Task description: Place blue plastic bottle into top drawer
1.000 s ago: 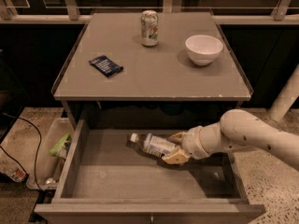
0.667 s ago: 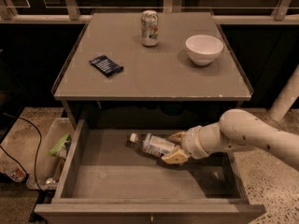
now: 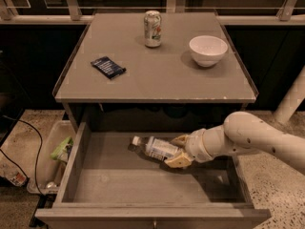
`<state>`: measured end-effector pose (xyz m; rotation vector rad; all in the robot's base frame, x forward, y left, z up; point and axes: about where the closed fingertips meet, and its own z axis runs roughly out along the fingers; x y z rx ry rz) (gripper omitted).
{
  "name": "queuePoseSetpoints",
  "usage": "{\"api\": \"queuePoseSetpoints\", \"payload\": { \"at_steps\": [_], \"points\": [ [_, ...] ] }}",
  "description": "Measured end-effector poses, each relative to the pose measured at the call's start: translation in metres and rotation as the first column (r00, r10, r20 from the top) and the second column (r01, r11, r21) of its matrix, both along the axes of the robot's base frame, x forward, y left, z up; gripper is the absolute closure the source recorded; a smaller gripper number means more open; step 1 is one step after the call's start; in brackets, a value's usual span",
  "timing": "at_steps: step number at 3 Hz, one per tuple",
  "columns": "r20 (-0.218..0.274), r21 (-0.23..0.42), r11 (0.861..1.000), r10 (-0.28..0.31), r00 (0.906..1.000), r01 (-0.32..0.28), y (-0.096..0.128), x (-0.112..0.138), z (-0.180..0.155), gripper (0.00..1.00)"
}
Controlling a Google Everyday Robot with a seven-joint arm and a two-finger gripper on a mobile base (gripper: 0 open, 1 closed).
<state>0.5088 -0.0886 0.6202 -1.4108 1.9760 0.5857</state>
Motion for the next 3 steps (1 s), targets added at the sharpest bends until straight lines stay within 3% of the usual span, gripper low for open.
{"api": "queuePoseSetpoints", "payload": {
  "at_steps": [2,3],
  "points": [
    [0.000,0.000,1.000,0.000,1.0000,0.000,0.0001,0.0000,0.0000,0.07],
    [0.000,0.000,1.000,0.000,1.0000,0.000,0.0001,0.0000,0.0000,0.00]
  ]
}}
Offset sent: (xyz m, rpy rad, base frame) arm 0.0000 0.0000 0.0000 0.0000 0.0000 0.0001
